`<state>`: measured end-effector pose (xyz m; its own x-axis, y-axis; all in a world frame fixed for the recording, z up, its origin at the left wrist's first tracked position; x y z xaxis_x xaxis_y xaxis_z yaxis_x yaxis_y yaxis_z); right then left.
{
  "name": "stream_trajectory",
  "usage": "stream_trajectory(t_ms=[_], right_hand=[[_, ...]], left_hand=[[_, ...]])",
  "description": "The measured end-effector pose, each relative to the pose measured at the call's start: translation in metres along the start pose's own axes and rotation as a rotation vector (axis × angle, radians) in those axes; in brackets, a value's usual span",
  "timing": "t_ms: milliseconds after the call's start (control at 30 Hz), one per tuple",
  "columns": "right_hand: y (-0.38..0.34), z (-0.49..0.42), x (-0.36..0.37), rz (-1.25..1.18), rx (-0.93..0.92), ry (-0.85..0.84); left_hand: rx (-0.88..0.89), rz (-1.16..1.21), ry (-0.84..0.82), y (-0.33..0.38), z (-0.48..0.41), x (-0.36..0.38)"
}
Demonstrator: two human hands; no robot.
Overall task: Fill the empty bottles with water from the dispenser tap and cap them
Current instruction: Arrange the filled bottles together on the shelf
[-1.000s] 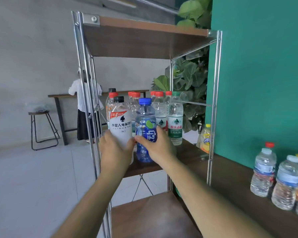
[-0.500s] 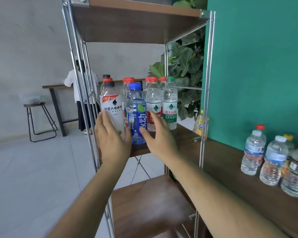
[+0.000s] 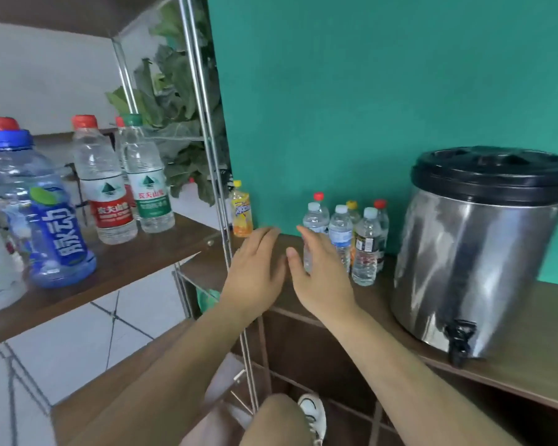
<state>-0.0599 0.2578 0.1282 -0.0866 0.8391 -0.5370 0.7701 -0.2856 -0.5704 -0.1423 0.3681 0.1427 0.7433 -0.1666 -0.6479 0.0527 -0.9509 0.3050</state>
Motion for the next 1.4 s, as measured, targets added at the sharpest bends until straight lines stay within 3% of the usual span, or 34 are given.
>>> stream_trajectory(t_ms=[200,333,533,633,800,1067,1200,1400], right_hand=[[0.132,-0.015,-0.003,0.061,0.324,0.142],[0.2,-0.026,0.008,0.046,0.563,0.345],[0.287,-0.046,0.046,0.04,0.726,0.431],[0.305,-0.045,0.056,0.012,0.741,0.379],[0.307,-0.04,0.058,-0.044,0.732,0.455],[0.25,-0.008,0.026,0.068,0.658,0.296],[0.182,-0.008,-0.007,0.094,0.446,0.237],[0.031,-0.023,-0.035,-0.101,0.093,0.091]], left_hand=[[-0.096,0.265,-0.18,0.003,-0.043,0.124],[-0.187,0.357,-0.213,-0.014,-0.064,0.201],[-0.397,0.421,-0.207,-0.048,-0.077,0.307],[-0.489,0.489,-0.195,-0.053,-0.075,0.321],[-0.599,0.556,-0.192,-0.055,-0.08,0.331],[-0.532,0.535,-0.189,-0.036,-0.056,0.259],[-0.545,0.498,-0.084,-0.02,-0.035,0.165],[-0.415,0.294,0.147,0.002,-0.008,-0.019]])
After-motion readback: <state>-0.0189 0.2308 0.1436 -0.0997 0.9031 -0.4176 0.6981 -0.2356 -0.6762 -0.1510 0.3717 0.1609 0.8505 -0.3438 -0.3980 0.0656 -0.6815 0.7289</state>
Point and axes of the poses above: each hand's wrist, its own z-axis away from the middle knuckle, its own x-axis out of the palm, y = z × x, the point moved 8 cm from there along -z, towards the middle knuckle, and after that the axes turned 2 degrees about z, right-handed, at the moved point
